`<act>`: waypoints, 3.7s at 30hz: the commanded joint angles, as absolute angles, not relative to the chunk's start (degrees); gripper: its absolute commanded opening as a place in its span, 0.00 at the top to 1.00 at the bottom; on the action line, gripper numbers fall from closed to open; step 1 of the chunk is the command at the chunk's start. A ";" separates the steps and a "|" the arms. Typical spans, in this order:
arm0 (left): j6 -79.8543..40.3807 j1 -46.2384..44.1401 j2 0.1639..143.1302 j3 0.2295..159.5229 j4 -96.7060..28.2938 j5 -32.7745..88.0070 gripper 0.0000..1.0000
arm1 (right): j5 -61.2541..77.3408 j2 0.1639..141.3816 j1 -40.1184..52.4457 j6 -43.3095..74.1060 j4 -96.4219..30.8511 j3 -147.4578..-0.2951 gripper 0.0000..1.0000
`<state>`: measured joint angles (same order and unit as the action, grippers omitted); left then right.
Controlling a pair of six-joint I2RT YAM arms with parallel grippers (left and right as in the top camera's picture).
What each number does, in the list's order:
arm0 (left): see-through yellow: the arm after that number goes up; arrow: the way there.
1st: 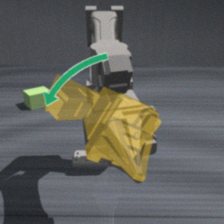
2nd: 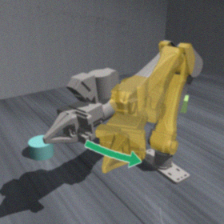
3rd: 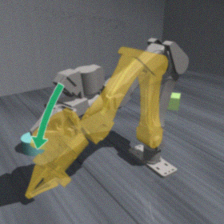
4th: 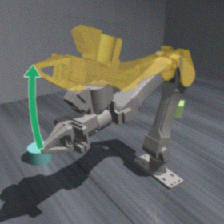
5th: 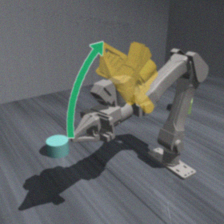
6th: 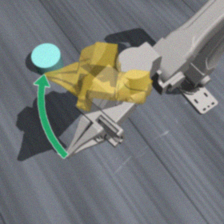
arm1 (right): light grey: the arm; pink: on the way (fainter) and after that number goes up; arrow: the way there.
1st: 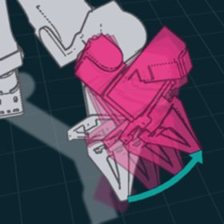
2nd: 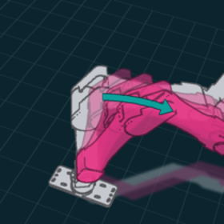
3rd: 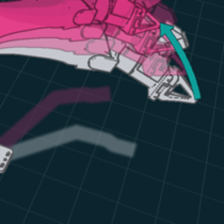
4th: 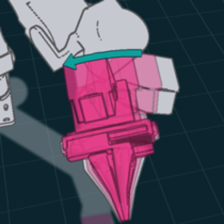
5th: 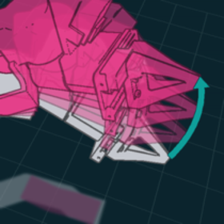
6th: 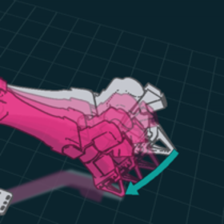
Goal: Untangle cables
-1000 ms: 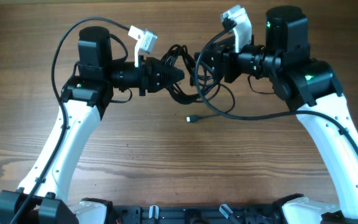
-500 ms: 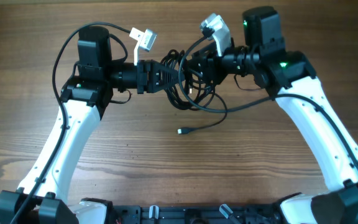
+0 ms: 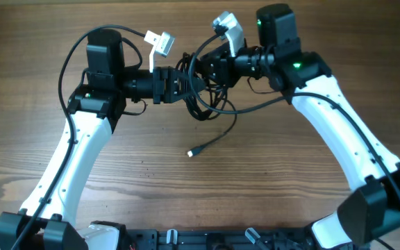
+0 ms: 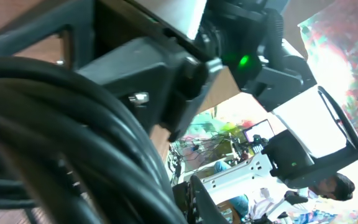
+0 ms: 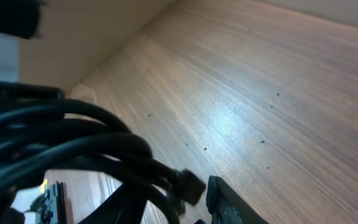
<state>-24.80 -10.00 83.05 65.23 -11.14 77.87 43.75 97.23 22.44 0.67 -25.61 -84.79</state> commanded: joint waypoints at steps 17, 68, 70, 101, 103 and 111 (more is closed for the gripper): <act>-16.73 -10.22 82.83 65.60 -29.56 56.12 0.47 | 43.75 93.43 16.25 24.97 -8.58 -85.17 0.96; -19.70 -29.67 104.86 65.47 -13.89 7.77 0.52 | 18.41 92.40 14.17 20.99 -43.81 -85.10 0.51; -19.70 -29.78 104.88 65.45 -12.99 7.38 0.52 | 18.41 92.40 14.17 20.99 -43.88 -85.10 0.51; -20.12 -28.91 99.88 65.69 -10.85 11.53 0.96 | 25.74 92.40 14.17 12.71 -42.92 -85.10 0.53; -20.12 -27.00 95.37 65.69 -15.27 20.36 0.96 | 36.05 92.40 14.20 1.85 -42.87 -85.10 0.52; -22.20 -18.39 91.02 65.69 -23.05 43.68 0.96 | 40.16 92.40 16.47 -8.86 -43.66 -85.10 0.44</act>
<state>-20.36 -21.08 91.57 65.32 -21.74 31.40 36.64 92.92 14.85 -2.09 -43.70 -84.84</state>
